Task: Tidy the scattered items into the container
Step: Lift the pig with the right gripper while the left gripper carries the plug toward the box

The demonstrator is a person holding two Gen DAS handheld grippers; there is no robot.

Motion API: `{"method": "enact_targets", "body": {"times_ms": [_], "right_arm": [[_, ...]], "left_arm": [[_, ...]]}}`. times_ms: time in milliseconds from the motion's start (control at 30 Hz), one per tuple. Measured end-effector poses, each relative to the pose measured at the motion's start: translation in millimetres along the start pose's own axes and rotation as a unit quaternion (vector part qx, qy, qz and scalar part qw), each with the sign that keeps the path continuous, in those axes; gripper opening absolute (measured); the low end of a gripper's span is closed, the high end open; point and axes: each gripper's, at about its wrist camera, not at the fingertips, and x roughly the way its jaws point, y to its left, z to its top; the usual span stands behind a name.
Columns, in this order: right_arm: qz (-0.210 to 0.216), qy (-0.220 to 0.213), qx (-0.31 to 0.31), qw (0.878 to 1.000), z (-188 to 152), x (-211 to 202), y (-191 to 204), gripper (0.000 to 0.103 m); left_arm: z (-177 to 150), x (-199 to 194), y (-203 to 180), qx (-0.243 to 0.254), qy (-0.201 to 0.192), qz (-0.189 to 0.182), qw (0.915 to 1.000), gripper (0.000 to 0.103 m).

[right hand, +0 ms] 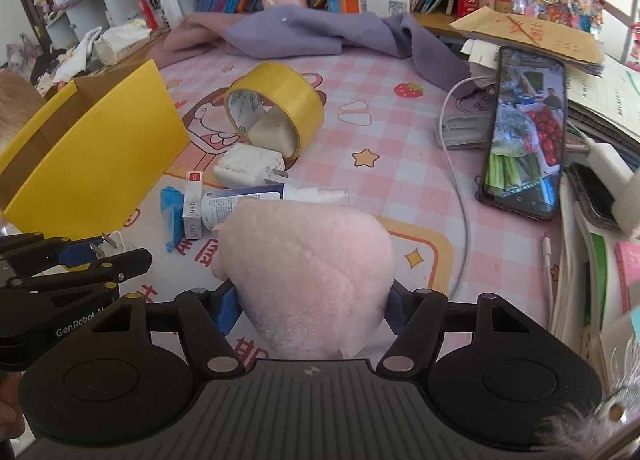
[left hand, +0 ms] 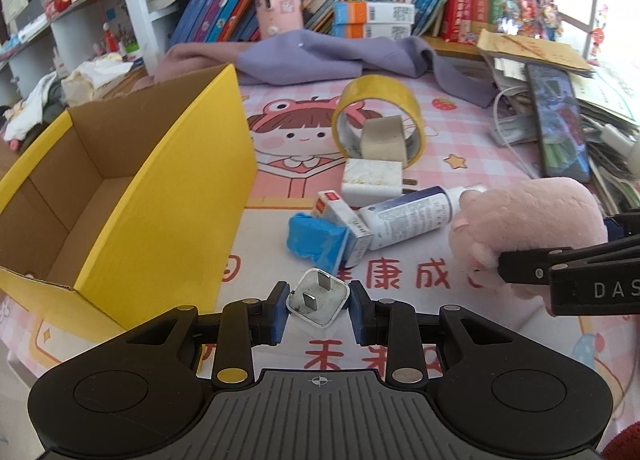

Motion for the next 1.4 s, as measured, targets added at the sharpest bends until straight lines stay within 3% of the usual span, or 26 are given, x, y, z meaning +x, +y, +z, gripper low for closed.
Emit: {"method": "enact_targets", "body": {"times_ms": [467,833,1133,1400], "right_arm": [[-0.058,-0.038,0.032,0.997,-27,-43,51,0.066],[-0.114,-0.066,0.077,0.988,-69,-75,118,0.066],[-0.112,-0.064,0.074,0.989,-104,-86,184,0.066],[-0.095,-0.065,0.053,0.992,-115,-92,224,0.066]], "left_arm": [[-11,-48,32,0.045,-0.062,-0.073,0.9944,0.03],[-45,-88,83,0.085,-0.093,-0.12,0.9847,0.03],[-82,-115,130,0.087,-0.093,-0.122,0.9843,0.03],[-106,-137,162,0.076,-0.093,-0.109,0.9867,0.03]]}}
